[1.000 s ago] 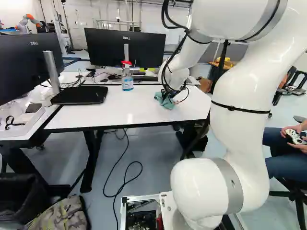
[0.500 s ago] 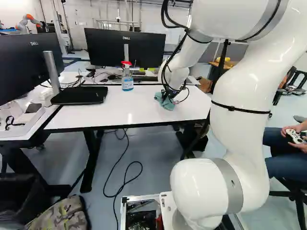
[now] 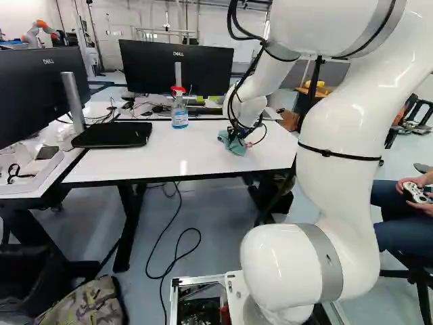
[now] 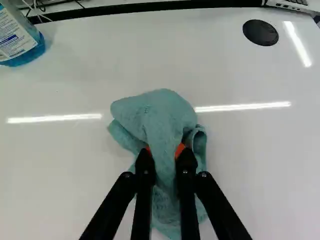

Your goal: Clean the table with the green towel

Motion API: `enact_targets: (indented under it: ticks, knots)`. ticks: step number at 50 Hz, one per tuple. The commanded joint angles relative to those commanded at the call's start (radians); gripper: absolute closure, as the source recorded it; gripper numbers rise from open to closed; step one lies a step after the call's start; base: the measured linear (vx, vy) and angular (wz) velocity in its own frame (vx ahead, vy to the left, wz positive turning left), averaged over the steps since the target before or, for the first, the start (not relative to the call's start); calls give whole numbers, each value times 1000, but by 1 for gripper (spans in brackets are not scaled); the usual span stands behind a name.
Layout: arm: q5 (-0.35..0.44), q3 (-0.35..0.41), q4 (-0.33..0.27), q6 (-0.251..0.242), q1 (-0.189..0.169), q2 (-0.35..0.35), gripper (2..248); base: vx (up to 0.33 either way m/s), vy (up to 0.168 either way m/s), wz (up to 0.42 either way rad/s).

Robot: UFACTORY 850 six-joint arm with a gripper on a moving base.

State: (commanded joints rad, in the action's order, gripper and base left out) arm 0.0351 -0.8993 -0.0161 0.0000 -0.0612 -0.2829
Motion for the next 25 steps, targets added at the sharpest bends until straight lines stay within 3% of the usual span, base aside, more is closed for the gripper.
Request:
enact_targets:
  ticks: [25]
  knots:
    - [4, 0, 0, 0, 0, 0, 194, 0, 0, 0]
